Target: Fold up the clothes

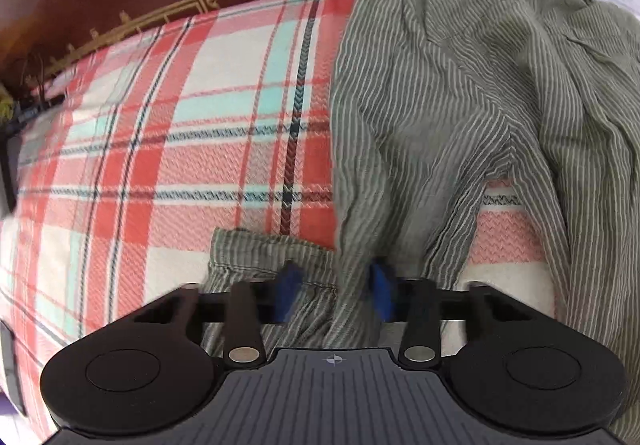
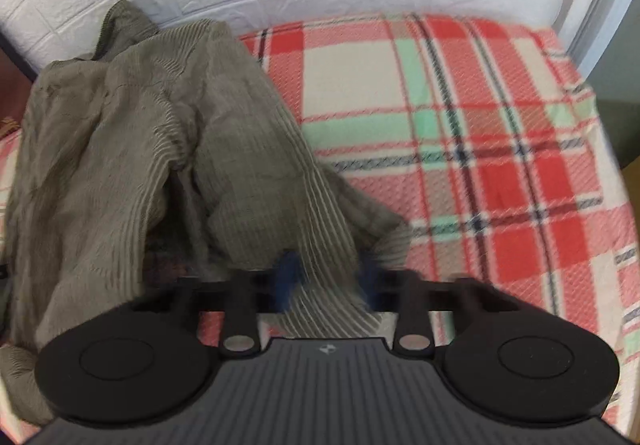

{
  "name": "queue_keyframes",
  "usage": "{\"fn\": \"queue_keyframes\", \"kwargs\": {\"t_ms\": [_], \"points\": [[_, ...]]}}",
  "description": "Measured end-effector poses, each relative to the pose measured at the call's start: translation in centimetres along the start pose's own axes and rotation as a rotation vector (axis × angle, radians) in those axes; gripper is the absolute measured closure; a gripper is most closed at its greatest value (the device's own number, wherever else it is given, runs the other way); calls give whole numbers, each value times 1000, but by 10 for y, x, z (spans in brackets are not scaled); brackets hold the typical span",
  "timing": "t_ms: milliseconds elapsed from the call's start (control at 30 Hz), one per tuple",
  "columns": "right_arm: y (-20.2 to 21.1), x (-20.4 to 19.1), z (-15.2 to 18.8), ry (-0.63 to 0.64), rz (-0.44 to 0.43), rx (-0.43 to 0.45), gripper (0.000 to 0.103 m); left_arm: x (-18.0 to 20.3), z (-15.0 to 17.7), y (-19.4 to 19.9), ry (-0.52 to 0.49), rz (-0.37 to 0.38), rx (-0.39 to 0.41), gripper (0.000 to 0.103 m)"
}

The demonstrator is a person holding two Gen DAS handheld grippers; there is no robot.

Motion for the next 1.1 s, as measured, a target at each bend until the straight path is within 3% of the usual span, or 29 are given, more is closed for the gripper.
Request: {"fn": "queue_keyframes", "kwargs": {"t_ms": [33,200,467,633,767,867,933,967,1000,1033,1100], "points": [[1,1,1,-2,-20,-7,91,-1,-1,2,10,2,8,98],[44,7,-6,51,-9,97,93,-19,-9,26,43,-36,77,98],[99,57,-53,16,179,254,93,-53,-39,51,135,-118,137,98],[92,77,-84,39,285,242,93,-73,-58,52,139,-150,140,98],[53,89,-93,15,348,151,93,-80,-69,29,125,-167,79,96],[19,95,-88,-11,386,59,93,-79,-68,6,113,-186,15,80],[1,96,-83,-14,418,14,88,-82,-65,-1,116,-203,-3,56],[-2,96,-80,-9,434,14,84,-87,-63,0,119,-196,-3,49],[-5,95,-76,-4,450,14,75,-91,-60,1,123,-189,-2,38],[-4,95,-74,4,468,21,59,-96,-58,3,127,-183,0,30],[12,93,-68,7,490,83,41,-106,-52,14,138,-171,24,26]]}}
Point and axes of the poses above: each gripper's, at about its wrist camera, not at the fingertips, and y roughly against the way its jaws point, x to its right, z to its underside, the point moved 1 cm from there along -y, roughly the way its jaws point, and after that the axes turned 11 degrees about -x, right-handed, at the moved point
